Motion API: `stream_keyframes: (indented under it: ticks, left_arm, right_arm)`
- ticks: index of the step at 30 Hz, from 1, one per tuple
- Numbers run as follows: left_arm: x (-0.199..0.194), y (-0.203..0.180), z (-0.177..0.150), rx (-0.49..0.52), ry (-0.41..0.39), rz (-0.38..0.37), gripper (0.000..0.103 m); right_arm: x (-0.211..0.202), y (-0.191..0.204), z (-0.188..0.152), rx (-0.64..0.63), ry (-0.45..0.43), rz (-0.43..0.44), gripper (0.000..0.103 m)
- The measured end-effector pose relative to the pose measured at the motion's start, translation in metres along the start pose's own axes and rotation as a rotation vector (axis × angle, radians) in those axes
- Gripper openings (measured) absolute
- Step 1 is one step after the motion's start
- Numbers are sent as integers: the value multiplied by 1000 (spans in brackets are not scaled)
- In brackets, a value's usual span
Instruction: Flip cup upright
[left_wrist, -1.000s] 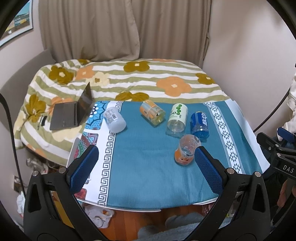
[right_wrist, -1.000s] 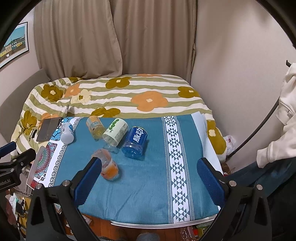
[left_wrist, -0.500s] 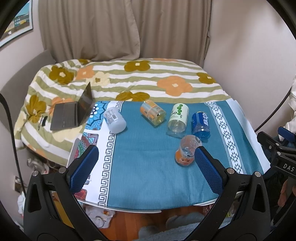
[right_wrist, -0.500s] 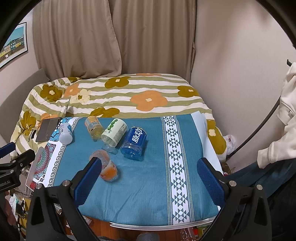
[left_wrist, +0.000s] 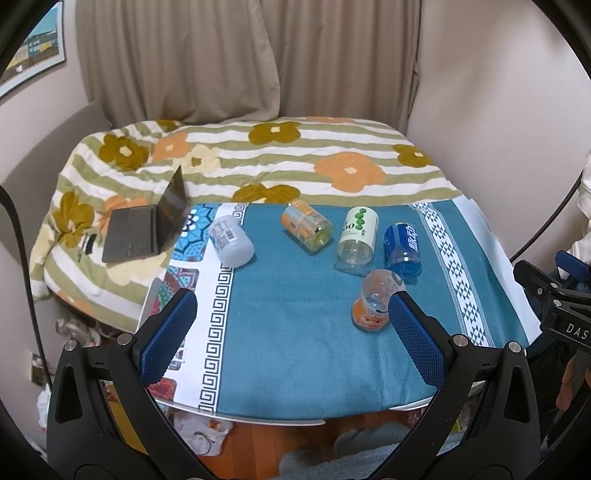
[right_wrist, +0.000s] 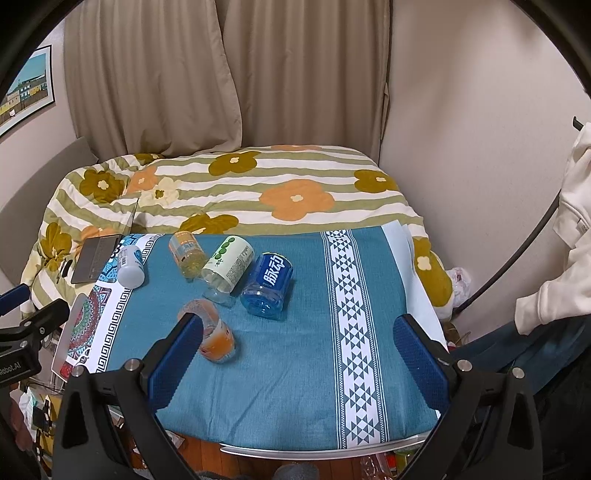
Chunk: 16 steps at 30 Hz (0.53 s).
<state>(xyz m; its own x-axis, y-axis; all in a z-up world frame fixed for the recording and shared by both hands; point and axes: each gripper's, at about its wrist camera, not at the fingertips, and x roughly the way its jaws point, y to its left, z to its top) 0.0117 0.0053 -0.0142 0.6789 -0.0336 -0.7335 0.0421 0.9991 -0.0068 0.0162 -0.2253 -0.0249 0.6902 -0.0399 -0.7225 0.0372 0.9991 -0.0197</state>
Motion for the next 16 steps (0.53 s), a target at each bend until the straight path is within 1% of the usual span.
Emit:
stream_keyframes:
  ticks: [16]
  left_arm:
    - [-10, 1, 2, 9, -53, 37, 103]
  right_arm:
    - [3, -1, 1, 5, -1, 1, 103]
